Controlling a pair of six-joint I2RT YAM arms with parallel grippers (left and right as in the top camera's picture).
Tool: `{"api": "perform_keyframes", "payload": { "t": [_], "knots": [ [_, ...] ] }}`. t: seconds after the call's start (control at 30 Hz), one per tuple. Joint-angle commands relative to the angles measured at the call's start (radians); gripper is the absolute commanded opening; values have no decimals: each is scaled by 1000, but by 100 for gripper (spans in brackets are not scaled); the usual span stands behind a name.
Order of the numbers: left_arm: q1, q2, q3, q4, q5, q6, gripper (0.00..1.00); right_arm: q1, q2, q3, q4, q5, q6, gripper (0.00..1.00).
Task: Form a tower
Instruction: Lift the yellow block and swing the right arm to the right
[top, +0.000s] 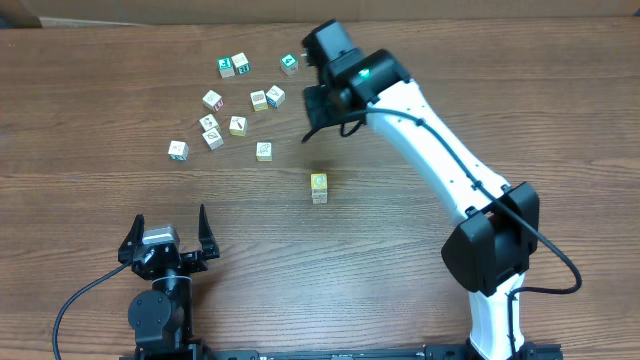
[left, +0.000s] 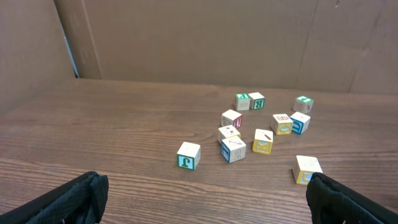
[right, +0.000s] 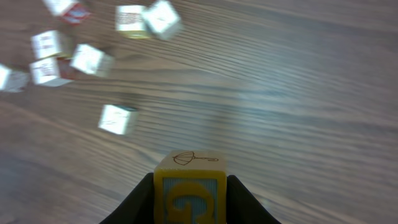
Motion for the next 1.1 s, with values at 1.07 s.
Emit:
{"api": "perform_keyframes", "payload": {
  "t": [1.07],
  "knots": [
    [-2,-10,-3,2,1,23,100,-146,-49,14,-238,-84,134,16]
  ]
}}
